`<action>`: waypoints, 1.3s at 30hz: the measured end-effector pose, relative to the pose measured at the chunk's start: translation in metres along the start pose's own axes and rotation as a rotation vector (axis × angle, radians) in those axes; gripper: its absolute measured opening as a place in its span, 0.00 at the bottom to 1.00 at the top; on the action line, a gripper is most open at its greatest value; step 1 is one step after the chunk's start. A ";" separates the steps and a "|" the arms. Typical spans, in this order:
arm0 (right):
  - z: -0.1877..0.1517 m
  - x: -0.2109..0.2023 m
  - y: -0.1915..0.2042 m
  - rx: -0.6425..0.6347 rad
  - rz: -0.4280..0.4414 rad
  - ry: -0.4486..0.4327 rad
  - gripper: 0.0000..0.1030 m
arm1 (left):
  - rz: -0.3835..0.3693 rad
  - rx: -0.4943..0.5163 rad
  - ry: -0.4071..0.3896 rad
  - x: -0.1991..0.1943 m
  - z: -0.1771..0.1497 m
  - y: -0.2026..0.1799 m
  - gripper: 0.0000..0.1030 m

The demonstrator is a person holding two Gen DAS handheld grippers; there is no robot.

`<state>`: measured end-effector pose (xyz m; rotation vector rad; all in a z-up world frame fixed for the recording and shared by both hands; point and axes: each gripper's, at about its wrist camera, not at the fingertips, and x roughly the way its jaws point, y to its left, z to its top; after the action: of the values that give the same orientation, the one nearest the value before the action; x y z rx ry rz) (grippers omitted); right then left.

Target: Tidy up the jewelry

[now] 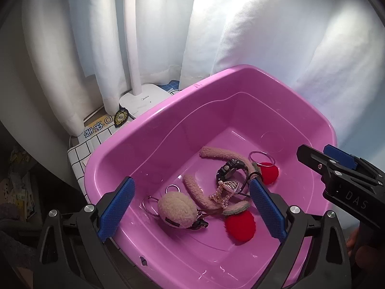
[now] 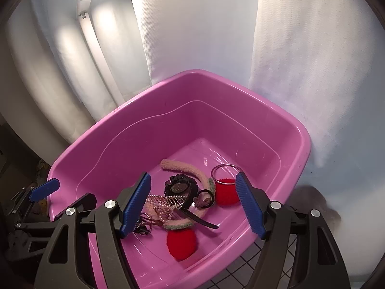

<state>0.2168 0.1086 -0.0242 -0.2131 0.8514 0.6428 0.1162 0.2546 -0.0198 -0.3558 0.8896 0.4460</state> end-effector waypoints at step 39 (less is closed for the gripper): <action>-0.008 -0.012 0.008 -0.043 -0.021 -0.025 0.68 | 0.057 0.011 0.012 -0.003 -0.002 0.002 0.91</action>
<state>0.2011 0.1062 -0.0193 -0.2522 0.8112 0.6435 0.1123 0.2550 -0.0185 -0.3235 0.9151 0.4915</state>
